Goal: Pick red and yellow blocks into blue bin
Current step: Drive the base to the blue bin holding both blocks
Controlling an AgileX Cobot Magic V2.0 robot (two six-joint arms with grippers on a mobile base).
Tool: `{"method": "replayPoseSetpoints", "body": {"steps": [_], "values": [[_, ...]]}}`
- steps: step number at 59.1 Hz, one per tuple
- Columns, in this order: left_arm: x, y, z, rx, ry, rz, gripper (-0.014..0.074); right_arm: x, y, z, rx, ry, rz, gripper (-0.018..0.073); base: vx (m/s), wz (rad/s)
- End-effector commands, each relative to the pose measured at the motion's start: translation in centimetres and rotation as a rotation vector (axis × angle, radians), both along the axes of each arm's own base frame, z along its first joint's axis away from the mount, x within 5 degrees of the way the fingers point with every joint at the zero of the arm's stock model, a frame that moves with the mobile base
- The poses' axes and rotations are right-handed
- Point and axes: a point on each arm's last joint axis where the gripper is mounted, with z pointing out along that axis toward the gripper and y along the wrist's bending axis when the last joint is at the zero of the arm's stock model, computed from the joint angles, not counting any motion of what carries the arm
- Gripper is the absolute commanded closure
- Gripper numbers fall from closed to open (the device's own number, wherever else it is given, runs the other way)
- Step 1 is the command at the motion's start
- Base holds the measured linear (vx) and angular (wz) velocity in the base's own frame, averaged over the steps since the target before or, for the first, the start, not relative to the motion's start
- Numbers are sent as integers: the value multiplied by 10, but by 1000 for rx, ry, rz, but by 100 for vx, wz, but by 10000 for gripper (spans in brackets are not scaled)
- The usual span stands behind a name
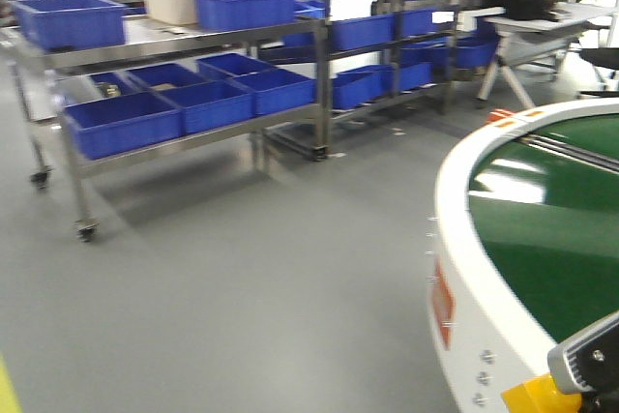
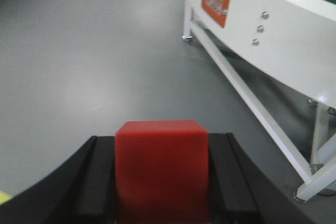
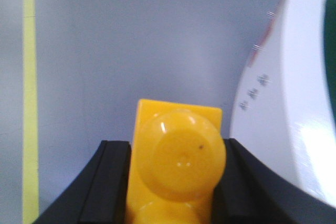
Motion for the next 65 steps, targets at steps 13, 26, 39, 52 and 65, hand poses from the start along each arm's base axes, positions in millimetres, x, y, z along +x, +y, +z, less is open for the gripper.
{"method": "replayPoseSetpoints", "body": {"steps": [13,26,39,52,65], "values": [[2,-1,14,-50,-81,10,280,3,1,16,26,-103,12,315,-14,53],[2,-1,14,-50,-81,10,280,3,1,16,26,-103,12,315,-10,39],[2,-1,14,-50,-81,10,280,3,1,16,26,-103,12,315,-7,27],[2,-1,13,-49,-79,10,280,3,1,16,26,-103,12,315,0,10],[2,-1,13,-49,-79,10,280,3,1,16,26,-103,12,315,7,-1]]}}
